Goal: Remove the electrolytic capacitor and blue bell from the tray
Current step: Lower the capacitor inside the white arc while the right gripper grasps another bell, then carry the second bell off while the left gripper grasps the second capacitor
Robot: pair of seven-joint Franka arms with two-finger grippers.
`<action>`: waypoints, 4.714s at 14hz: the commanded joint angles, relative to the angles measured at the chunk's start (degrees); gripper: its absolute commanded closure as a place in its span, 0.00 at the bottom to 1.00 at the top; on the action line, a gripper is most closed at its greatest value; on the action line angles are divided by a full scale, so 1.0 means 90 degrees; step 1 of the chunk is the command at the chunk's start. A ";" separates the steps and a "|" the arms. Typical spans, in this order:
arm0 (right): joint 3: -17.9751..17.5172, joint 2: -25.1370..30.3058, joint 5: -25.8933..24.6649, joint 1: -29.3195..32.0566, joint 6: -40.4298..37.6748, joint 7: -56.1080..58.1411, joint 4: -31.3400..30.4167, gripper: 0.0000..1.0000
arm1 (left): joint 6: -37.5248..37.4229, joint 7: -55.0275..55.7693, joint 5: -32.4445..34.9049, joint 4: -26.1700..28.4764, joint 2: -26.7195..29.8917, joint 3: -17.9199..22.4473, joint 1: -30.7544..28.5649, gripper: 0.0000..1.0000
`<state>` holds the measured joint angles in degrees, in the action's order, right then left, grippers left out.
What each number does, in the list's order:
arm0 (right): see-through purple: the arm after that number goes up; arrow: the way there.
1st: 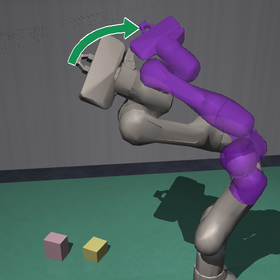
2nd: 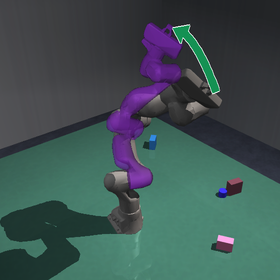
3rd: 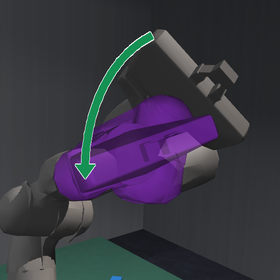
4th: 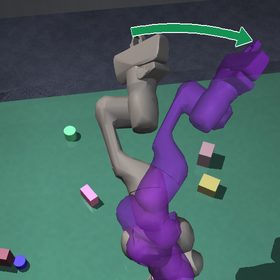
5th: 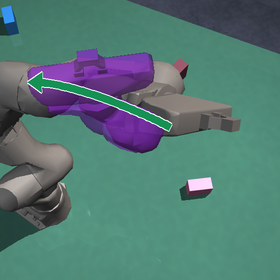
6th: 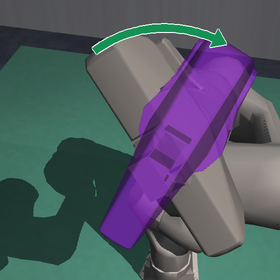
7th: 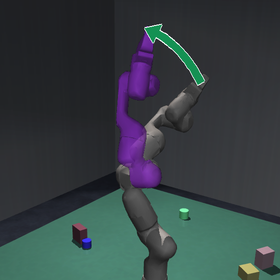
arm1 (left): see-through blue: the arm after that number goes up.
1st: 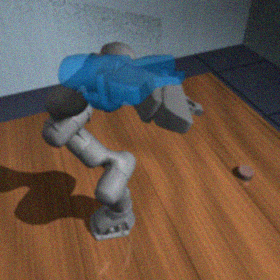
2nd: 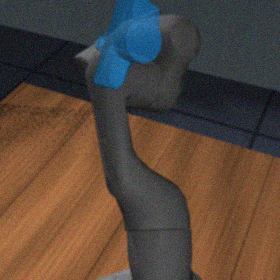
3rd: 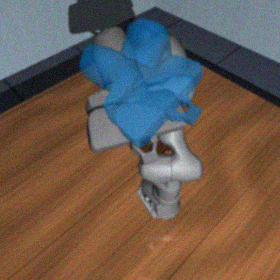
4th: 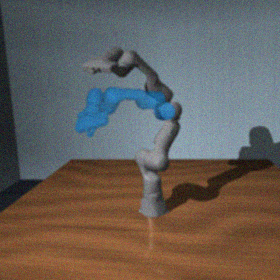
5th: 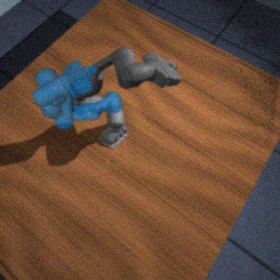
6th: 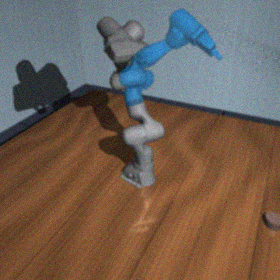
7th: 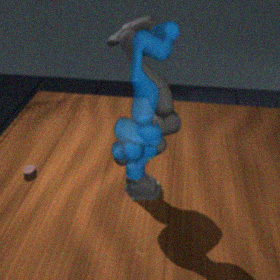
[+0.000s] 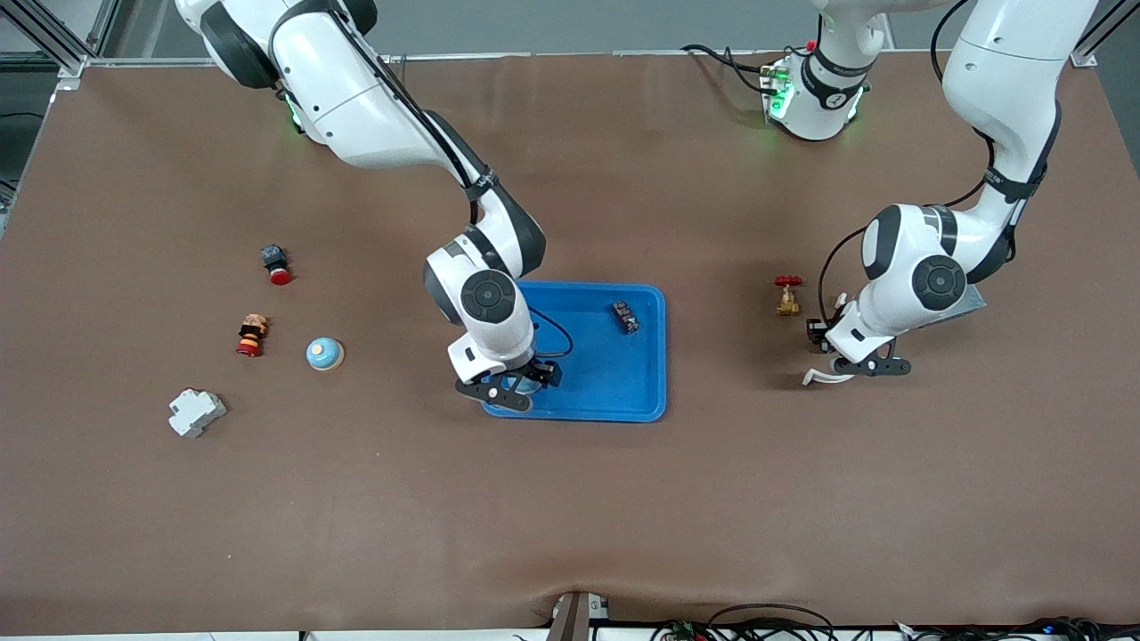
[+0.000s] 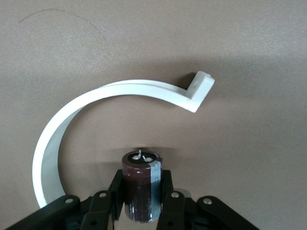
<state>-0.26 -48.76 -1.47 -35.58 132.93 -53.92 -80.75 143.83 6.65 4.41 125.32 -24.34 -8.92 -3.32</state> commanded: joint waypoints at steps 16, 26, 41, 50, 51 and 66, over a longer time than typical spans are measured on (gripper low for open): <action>0.0039 -0.0217 -0.0120 -0.0040 0.0074 -0.0180 0.0271 0.95 | -0.2755 0.1318 0.0018 -0.1919 0.0537 -0.0697 -0.0022 0.00; -0.0204 0.0329 0.0027 0.0163 -0.1946 -0.0084 0.0964 1.00 | -0.2934 0.4872 0.0018 -0.3249 0.0030 -0.1558 0.0503 0.00; -0.0264 0.1687 0.0252 0.2673 -0.1188 0.5012 -0.1163 1.00 | -0.1987 0.8185 0.0702 -0.3602 -0.1269 -0.1509 0.2360 0.00; -0.0273 0.1628 0.0252 0.3553 0.0170 0.6712 -0.2033 1.00 | -0.1958 0.8586 0.1062 -0.3562 -0.1835 -0.1489 0.2790 0.00; -0.0274 0.1628 0.0252 0.3611 0.0326 0.6859 -0.2130 1.00 | -0.1880 0.8703 0.1179 -0.3534 -0.1894 -0.1489 0.2810 0.00; -0.0274 0.1355 0.0261 0.3856 0.0972 0.7329 -0.2268 1.00 | -0.1821 0.8890 0.1307 -0.3533 -0.2237 -0.1489 0.2937 0.00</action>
<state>-1.59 -36.55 0.09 -2.11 140.48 10.75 -100.41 127.17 85.44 14.59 94.28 -43.90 -22.68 22.54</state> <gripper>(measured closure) 0.361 0.000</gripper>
